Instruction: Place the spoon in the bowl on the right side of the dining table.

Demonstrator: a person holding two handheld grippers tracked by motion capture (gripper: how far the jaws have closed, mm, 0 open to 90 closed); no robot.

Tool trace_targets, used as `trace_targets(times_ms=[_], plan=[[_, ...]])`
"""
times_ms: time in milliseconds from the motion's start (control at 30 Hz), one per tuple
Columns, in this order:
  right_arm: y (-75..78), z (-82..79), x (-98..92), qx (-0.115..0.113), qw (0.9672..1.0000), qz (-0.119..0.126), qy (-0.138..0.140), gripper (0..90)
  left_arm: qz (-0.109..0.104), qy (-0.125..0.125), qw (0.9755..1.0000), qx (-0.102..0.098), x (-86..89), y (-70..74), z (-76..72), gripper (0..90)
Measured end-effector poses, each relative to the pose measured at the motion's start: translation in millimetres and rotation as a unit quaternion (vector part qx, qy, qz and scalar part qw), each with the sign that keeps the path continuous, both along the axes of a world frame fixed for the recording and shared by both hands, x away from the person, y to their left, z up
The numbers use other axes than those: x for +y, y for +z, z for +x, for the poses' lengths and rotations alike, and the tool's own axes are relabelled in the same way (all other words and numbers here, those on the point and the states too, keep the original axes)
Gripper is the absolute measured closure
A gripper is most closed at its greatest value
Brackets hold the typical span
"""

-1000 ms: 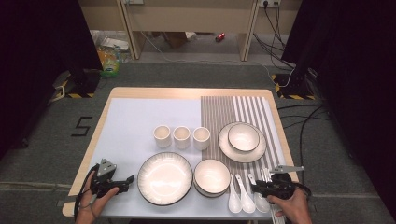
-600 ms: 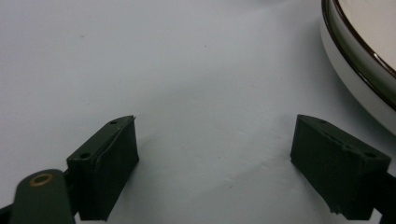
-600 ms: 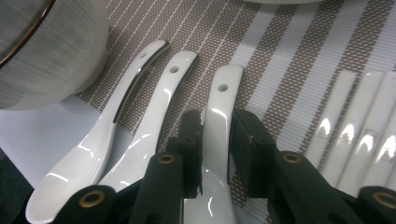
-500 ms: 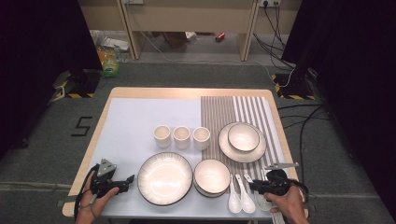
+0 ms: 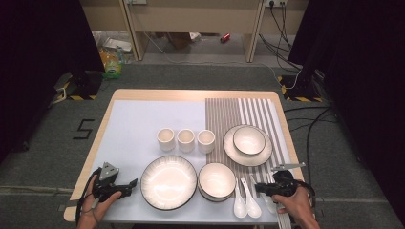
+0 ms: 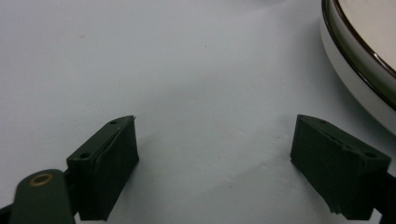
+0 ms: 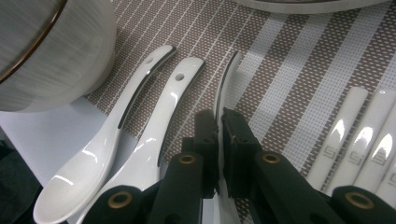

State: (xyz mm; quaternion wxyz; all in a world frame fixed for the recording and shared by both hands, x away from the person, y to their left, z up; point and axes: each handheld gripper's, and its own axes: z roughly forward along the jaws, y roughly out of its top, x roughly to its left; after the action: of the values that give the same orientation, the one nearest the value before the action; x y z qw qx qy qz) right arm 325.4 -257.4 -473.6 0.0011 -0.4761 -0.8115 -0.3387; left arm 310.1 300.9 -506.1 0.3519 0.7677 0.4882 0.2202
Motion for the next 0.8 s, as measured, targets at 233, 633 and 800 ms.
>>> trace_targets(times_ms=[233, 633, 800], plan=[[6.2, -1.6, -4.7, -0.008, 0.9999, 0.010, 0.011, 85.7, -0.001, 0.000, 1.0000, 0.000, -0.1, 0.0, 0.0, 13.7], [28.0, 3.4, -14.4, -0.047, 0.9978, 0.047, 0.007, 85.8, 0.000, 0.000, 1.0000, 0.001, 0.1, 0.1, 0.0, 13.7], [39.6, 7.4, -15.2, -0.063, 0.9964, 0.058, 0.006, 85.8, 0.000, 0.000, 1.0000, 0.000, 0.0, 0.1, 0.0, 13.7]])
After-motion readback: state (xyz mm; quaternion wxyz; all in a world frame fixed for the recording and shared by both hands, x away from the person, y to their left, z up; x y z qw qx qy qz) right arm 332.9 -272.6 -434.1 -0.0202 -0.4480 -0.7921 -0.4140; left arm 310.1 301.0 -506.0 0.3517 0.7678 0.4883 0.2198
